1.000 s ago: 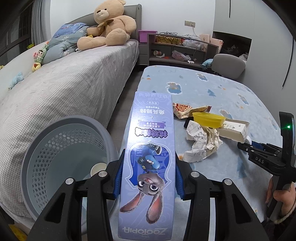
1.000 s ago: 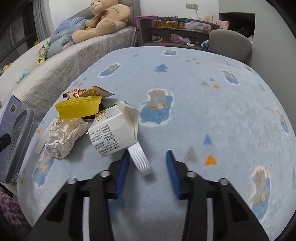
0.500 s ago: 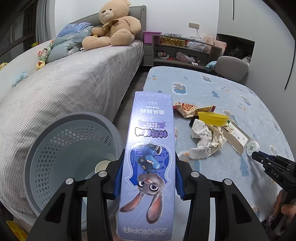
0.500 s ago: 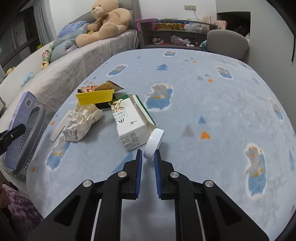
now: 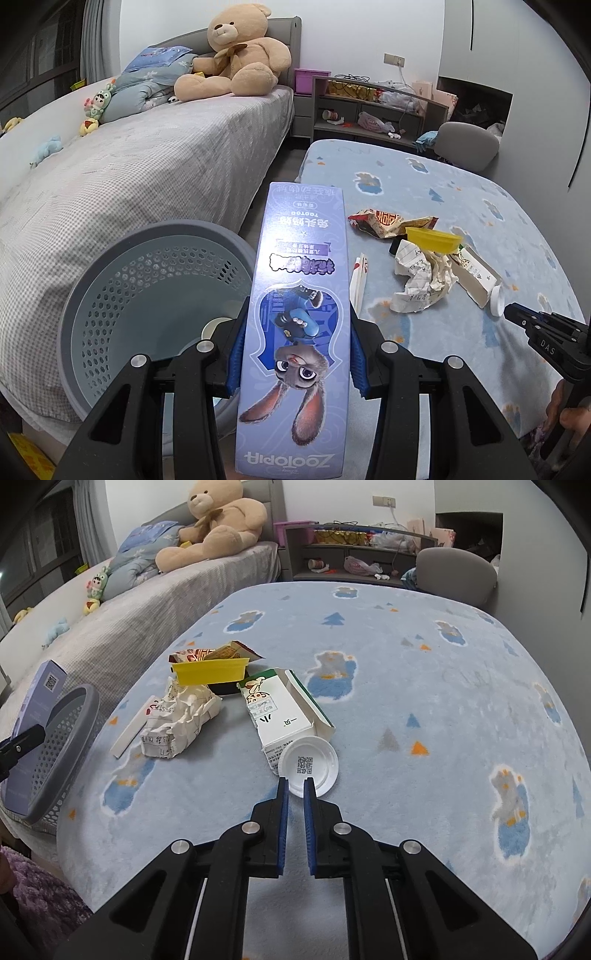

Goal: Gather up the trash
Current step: 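Lift the bottle cap with the right tool while the left tool holds the box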

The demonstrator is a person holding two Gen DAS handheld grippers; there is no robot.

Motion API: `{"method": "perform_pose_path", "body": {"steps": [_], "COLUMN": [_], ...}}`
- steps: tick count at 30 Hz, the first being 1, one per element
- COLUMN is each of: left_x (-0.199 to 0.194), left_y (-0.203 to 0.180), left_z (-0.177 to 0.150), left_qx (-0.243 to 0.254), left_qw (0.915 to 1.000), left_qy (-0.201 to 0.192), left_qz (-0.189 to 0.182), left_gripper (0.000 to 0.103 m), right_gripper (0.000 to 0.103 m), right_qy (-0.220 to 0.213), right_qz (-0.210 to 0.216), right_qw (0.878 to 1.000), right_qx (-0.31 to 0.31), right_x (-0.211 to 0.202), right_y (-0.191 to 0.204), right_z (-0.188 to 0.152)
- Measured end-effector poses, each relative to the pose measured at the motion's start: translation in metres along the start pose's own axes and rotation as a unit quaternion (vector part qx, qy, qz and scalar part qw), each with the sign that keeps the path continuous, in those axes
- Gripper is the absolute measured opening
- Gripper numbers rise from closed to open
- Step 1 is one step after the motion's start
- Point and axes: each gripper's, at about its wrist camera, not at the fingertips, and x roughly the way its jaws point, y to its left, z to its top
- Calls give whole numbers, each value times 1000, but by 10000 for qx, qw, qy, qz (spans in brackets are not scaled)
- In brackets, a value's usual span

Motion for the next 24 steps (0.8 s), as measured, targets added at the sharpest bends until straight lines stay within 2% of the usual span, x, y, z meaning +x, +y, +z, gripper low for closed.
{"method": "perform_pose_path", "body": {"steps": [4,6,8,13,16,24], "left_x": [-2,-2,-2,-2,-1,3], "left_y": [0,0,0,0,1,0], "left_z": [0,0,0,0,0,0], "left_qx": [4,5,9,9,18,49], "left_qw": [10000,10000,10000,10000,10000,10000], "left_qy": [-25,-26,-24,-20,-6,46], "left_qz": [-6,-6,-4,-2,14,51], "left_gripper": [44,44,44,44,44,44], "right_gripper": [13,20,37,43,53,54], "right_qy": [-4,-14,-56,-42,-32,147], "right_qz": [-20,-39,-45,-33,-28,44], "right_qw": [10000,9999,9999,10000,10000,9999], "right_qx": [76,101,122,51,15,-30], "right_x": [-2,-2,-3,1,5,26], "right_y": [-2,-4,-6,-7,-7,-7], "right_z": [0,0,1,4,7,13]}}
